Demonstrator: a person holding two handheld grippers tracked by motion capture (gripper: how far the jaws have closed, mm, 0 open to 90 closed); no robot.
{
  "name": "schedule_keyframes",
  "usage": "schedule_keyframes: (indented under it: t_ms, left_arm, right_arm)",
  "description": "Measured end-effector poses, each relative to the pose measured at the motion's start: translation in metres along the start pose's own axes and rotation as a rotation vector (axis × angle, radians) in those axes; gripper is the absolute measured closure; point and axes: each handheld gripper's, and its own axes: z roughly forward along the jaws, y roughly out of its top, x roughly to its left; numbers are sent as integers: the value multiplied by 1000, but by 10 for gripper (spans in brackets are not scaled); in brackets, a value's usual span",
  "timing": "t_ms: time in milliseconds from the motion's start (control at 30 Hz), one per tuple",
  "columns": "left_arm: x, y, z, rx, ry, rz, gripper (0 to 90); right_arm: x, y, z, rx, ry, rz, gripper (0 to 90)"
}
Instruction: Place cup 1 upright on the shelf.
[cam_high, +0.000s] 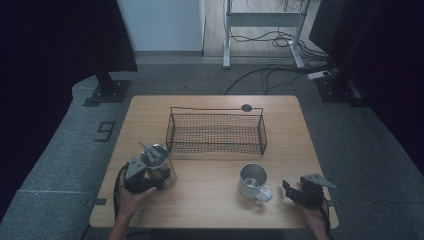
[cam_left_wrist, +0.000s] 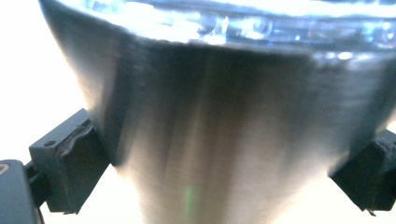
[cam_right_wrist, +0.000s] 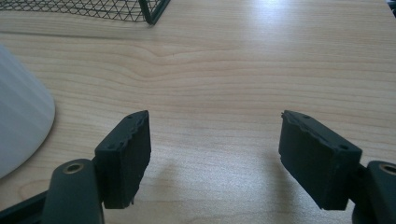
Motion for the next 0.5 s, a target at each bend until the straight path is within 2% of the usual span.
schedule_keyframes:
  t_ms: [500]
  left_arm:
    - [2, 1, -1, -4, -13, 1, 43]
  right_arm:
    - [-1, -1, -3, -10, -5, 0, 250]
